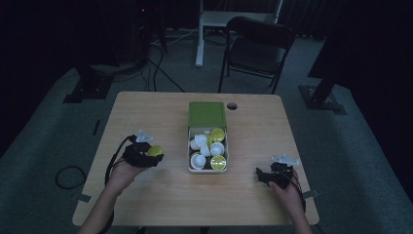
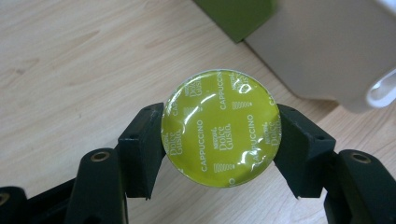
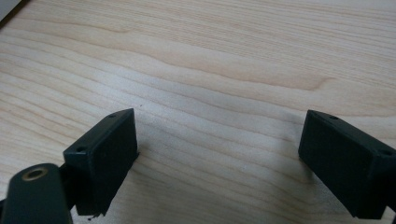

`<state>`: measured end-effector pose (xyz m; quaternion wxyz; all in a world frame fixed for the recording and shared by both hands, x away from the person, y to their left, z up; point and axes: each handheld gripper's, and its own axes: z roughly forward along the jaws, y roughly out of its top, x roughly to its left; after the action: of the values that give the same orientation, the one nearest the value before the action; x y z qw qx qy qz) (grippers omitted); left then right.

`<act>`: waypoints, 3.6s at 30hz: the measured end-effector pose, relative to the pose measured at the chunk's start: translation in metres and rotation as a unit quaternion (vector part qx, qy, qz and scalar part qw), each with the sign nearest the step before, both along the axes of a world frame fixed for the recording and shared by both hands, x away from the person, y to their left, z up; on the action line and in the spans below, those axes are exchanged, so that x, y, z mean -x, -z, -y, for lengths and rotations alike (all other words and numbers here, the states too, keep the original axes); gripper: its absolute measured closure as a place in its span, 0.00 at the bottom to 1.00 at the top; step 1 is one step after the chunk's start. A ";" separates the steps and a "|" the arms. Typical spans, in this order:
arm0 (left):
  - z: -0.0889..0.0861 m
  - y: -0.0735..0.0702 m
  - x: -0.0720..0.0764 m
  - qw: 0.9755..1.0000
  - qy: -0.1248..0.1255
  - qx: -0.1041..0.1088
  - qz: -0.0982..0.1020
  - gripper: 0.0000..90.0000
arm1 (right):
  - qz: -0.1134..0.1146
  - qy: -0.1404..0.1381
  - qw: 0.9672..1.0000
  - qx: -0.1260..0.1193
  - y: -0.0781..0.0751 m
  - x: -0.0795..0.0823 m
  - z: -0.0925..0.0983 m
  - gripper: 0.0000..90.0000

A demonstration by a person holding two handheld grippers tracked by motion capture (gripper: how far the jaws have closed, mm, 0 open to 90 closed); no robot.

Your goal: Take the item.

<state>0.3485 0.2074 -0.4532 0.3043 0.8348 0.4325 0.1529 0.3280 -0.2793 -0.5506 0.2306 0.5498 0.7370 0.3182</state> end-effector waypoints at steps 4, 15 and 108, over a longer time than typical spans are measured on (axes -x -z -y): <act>-0.008 0.005 0.002 1.000 -0.009 0.004 -0.003 0.43 | 0.000 0.000 1.000 0.000 0.000 0.000 0.000 0.12; -0.029 0.018 0.007 0.999 -0.032 0.007 -0.014 0.43 | 0.000 0.000 1.000 0.000 0.000 0.000 0.000 0.12; -0.018 0.008 0.009 0.996 0.016 0.084 -0.009 0.10 | 0.000 0.000 1.000 0.000 0.000 0.000 0.000 0.12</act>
<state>0.3391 0.2255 -0.4616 0.3724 0.8143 0.4331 0.1038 0.3280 -0.2793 -0.5506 0.2305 0.5498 0.7371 0.3182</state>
